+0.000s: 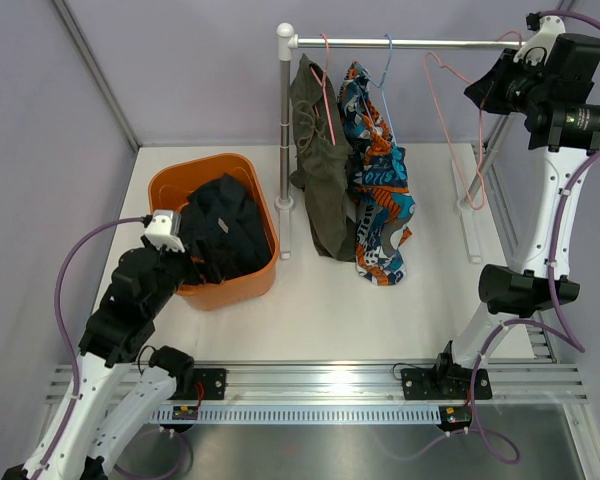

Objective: Remove the shorts from the hanger

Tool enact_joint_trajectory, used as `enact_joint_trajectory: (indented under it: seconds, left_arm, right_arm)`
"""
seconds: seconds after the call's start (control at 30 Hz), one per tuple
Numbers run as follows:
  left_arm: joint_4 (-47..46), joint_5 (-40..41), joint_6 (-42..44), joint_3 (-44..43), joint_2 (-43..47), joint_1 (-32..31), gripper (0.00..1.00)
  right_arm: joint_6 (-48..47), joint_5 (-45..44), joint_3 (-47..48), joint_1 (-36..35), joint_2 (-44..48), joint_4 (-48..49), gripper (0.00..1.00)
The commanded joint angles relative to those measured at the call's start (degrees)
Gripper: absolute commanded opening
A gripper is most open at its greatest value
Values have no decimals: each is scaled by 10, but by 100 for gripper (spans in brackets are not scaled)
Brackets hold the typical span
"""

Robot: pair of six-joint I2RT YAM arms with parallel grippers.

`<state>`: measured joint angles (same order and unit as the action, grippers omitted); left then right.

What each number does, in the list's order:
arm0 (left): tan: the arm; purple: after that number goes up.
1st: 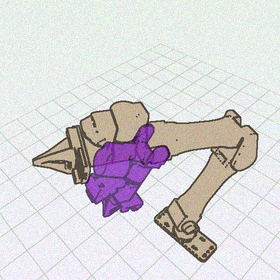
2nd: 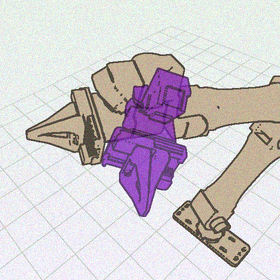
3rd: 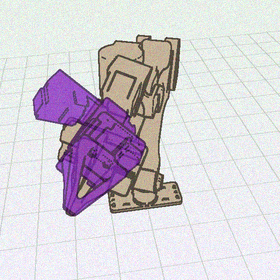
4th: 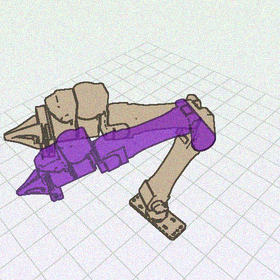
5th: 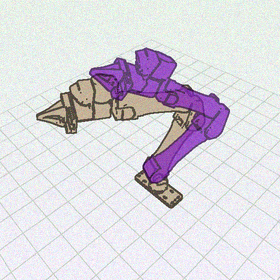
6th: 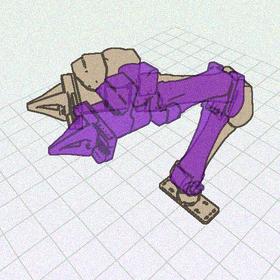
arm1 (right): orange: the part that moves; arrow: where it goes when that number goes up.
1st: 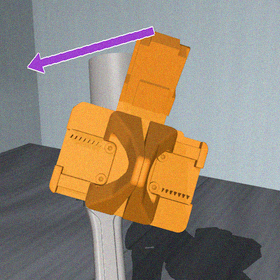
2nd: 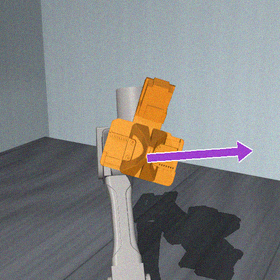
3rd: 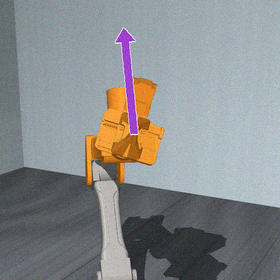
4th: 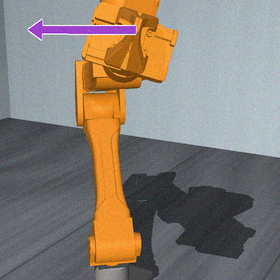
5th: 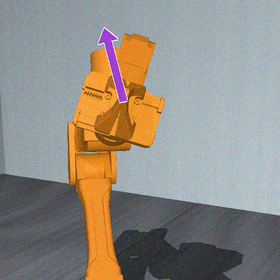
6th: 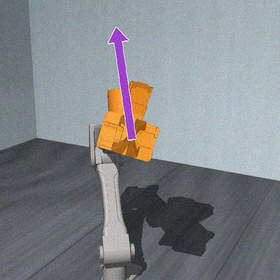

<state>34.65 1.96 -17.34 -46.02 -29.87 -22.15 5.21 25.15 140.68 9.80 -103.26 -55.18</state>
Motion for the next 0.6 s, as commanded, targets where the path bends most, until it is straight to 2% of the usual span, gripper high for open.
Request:
enact_joint_trajectory:
  seconds: [0.0, 0.13, 0.33, 0.57]
  left_arm:
    - [4, -2, 14, 15, 19, 1, 99]
    - [11, -6, 14, 9, 26, 0, 99]
    - [9, -6, 15, 19, 39, 0, 99]
    - [7, -7, 13, 23, 40, -5, 99]
  right_arm:
    - [15, 8, 38, 0, 24, 42, 0]
    - [35, 14, 87, 0, -13, 33, 0]
    - [55, 19, 71, 0, -36, 67, 0]
    - [70, 30, 97, -1, -84, 82, 0]
